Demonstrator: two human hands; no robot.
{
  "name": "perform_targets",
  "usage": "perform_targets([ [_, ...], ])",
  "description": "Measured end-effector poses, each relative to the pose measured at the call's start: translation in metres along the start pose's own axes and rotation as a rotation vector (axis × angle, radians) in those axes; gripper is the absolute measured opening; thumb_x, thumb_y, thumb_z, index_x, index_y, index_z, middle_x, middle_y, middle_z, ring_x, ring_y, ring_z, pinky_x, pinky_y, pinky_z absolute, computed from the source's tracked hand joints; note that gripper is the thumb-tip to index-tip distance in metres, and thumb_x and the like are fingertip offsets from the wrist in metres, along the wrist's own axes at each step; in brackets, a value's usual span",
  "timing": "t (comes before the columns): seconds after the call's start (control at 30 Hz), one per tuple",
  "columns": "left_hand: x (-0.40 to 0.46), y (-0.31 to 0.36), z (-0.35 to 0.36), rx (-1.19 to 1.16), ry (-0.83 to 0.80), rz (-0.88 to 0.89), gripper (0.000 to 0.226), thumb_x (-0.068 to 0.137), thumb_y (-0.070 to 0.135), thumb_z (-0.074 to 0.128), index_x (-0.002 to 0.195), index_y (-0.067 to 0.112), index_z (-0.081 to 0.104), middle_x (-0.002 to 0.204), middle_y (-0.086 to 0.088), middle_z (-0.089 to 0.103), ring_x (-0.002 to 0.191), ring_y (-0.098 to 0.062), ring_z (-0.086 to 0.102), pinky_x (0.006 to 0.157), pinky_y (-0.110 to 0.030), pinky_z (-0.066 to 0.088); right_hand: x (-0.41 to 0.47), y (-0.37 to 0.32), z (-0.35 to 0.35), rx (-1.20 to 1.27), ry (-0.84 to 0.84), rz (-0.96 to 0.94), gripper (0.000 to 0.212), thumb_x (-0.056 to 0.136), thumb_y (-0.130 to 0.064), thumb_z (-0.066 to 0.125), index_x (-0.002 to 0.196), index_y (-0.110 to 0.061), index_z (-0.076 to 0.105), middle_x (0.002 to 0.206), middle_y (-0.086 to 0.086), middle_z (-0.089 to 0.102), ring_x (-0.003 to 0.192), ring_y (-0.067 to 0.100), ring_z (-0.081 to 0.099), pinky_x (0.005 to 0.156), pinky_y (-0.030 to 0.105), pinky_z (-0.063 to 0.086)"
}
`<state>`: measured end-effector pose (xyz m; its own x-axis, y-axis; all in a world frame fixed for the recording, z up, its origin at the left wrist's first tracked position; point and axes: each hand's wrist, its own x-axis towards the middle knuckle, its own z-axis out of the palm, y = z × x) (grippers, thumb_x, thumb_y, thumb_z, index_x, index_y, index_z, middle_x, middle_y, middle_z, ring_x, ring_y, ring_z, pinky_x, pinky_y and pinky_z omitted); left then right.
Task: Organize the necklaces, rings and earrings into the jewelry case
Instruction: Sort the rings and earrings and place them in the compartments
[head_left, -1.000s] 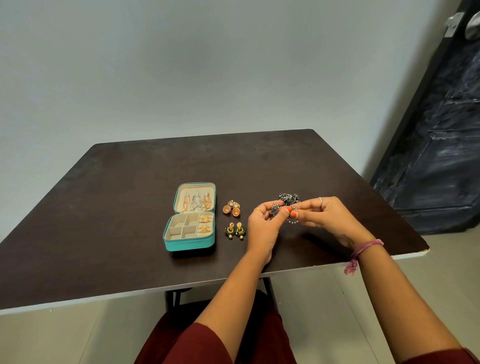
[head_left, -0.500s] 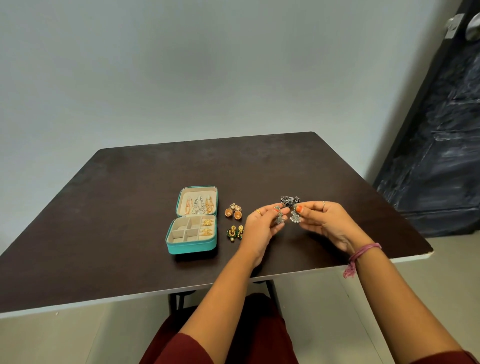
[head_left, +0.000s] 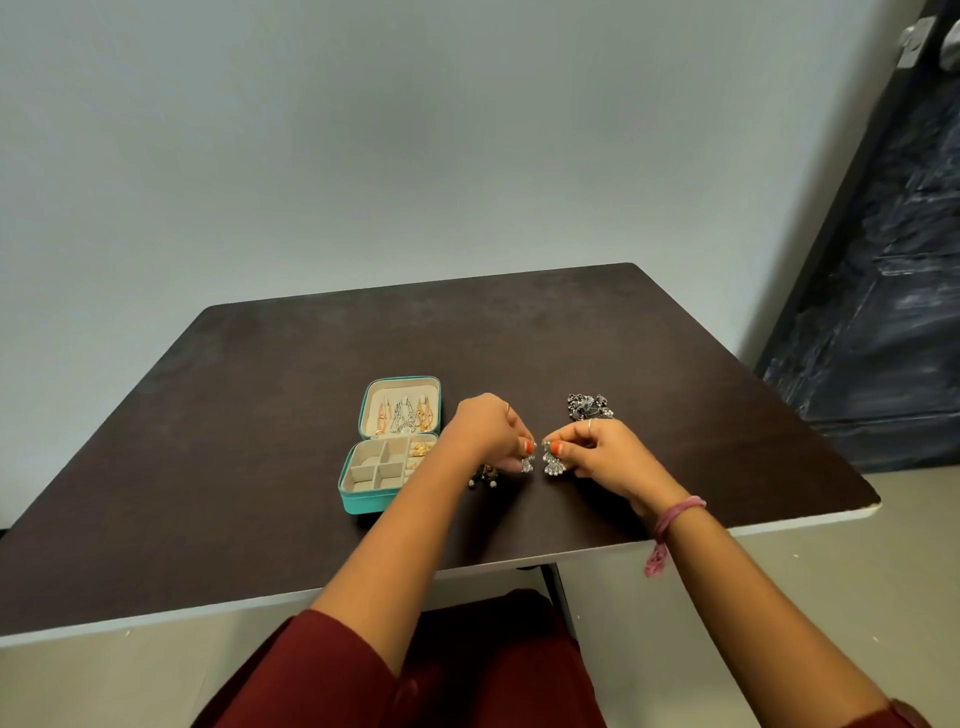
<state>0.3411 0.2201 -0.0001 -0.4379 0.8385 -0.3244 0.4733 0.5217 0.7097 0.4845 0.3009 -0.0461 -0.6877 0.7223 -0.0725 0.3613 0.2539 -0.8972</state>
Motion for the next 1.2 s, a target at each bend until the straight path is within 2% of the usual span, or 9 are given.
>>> perform_targets([
  [0.1, 0.002, 0.003, 0.005, 0.082, 0.081, 0.012, 0.014, 0.088, 0.005, 0.06, 0.096, 0.001, 0.071, 0.062, 0.004, 0.069, 0.064, -0.015, 0.065, 0.061, -0.017, 0.055, 0.001, 0.002, 0.003, -0.111, 0.026, -0.017, 0.012, 0.09, -0.015, 0.064, 0.097, -0.016, 0.073, 0.083, 0.001, 0.071, 0.072, 0.005, 0.06, 0.061, 0.011, 0.045],
  [0.2, 0.003, 0.008, 0.008, 0.2, 0.058, -0.035, 0.017, 0.086, 0.011, 0.064, 0.1, 0.005, 0.071, 0.086, -0.006, 0.073, 0.066, -0.013, 0.066, 0.067, -0.02, 0.057, 0.0, 0.003, 0.005, -0.171, 0.034, -0.02, 0.013, 0.089, -0.019, 0.065, 0.097, -0.019, 0.074, 0.084, 0.0, 0.072, 0.071, 0.002, 0.059, 0.064, 0.013, 0.045],
  [0.33, 0.009, 0.01, 0.012, 0.33, 0.081, -0.084, 0.019, 0.083, 0.022, 0.07, 0.099, 0.013, 0.071, 0.066, 0.001, 0.07, 0.06, -0.005, 0.064, 0.084, -0.027, 0.056, 0.0, 0.002, 0.005, -0.235, 0.05, -0.03, 0.013, 0.087, -0.023, 0.068, 0.097, -0.021, 0.076, 0.087, -0.003, 0.074, 0.075, 0.001, 0.061, 0.069, 0.014, 0.046],
  [0.53, 0.006, 0.012, 0.012, 0.538, 0.119, -0.047, 0.013, 0.072, 0.02, 0.071, 0.084, 0.016, 0.071, 0.068, 0.0, 0.064, 0.075, -0.018, 0.069, 0.057, -0.024, 0.046, -0.001, 0.001, 0.003, -0.23, 0.043, -0.026, 0.011, 0.088, -0.023, 0.066, 0.094, -0.024, 0.074, 0.069, -0.01, 0.067, 0.062, -0.002, 0.057, 0.059, 0.009, 0.042],
  [0.67, 0.007, 0.014, 0.008, 0.541, 0.12, -0.052, 0.021, 0.074, 0.02, 0.07, 0.058, 0.013, 0.058, 0.046, 0.0, 0.055, 0.047, -0.011, 0.055, 0.045, -0.023, 0.037, -0.001, 0.002, -0.005, -0.131, 0.037, 0.0, 0.01, 0.087, -0.017, 0.066, 0.094, -0.018, 0.072, 0.078, 0.002, 0.072, 0.068, 0.006, 0.064, 0.055, 0.01, 0.048],
  [0.87, 0.014, 0.019, 0.003, 0.383, 0.202, 0.033, 0.015, 0.08, 0.017, 0.067, 0.091, 0.007, 0.067, 0.085, -0.013, 0.068, 0.077, -0.031, 0.069, 0.07, -0.035, 0.058, 0.002, 0.013, -0.041, 0.052, 0.221, -0.015, 0.011, 0.086, -0.008, 0.065, 0.083, -0.016, 0.072, 0.08, 0.002, 0.072, 0.059, 0.007, 0.062, 0.054, 0.018, 0.046],
  [1.0, 0.02, 0.03, 0.006, 0.337, 0.214, 0.14, 0.019, 0.084, 0.007, 0.057, 0.095, 0.011, 0.072, 0.102, -0.014, 0.068, 0.088, -0.034, 0.066, 0.065, -0.032, 0.053, 0.001, 0.027, -0.067, 0.085, 0.363, -0.055, 0.015, 0.088, -0.011, 0.064, 0.082, -0.023, 0.071, 0.079, 0.009, 0.071, 0.062, 0.011, 0.057, 0.058, 0.026, 0.043],
  [1.07, 0.022, 0.038, 0.011, 0.305, 0.194, 0.183, 0.022, 0.086, 0.005, 0.057, 0.098, 0.014, 0.072, 0.111, -0.011, 0.067, 0.1, -0.028, 0.064, 0.079, -0.031, 0.052, 0.003, 0.036, -0.075, 0.101, 0.411, -0.044, 0.011, 0.088, -0.013, 0.064, 0.087, -0.02, 0.072, 0.079, 0.012, 0.07, 0.066, 0.014, 0.056, 0.064, 0.03, 0.043],
  [1.2, 0.028, 0.045, 0.029, 0.225, 0.147, 0.204, 0.025, 0.089, 0.003, 0.055, 0.108, 0.011, 0.068, 0.118, -0.007, 0.065, 0.11, -0.021, 0.059, 0.091, -0.027, 0.046, 0.004, 0.053, -0.076, 0.086, 0.444, -0.039, 0.014, 0.09, -0.012, 0.062, 0.1, -0.008, 0.072, 0.074, 0.005, 0.067, 0.061, 0.003, 0.059, 0.062, 0.012, 0.048],
])
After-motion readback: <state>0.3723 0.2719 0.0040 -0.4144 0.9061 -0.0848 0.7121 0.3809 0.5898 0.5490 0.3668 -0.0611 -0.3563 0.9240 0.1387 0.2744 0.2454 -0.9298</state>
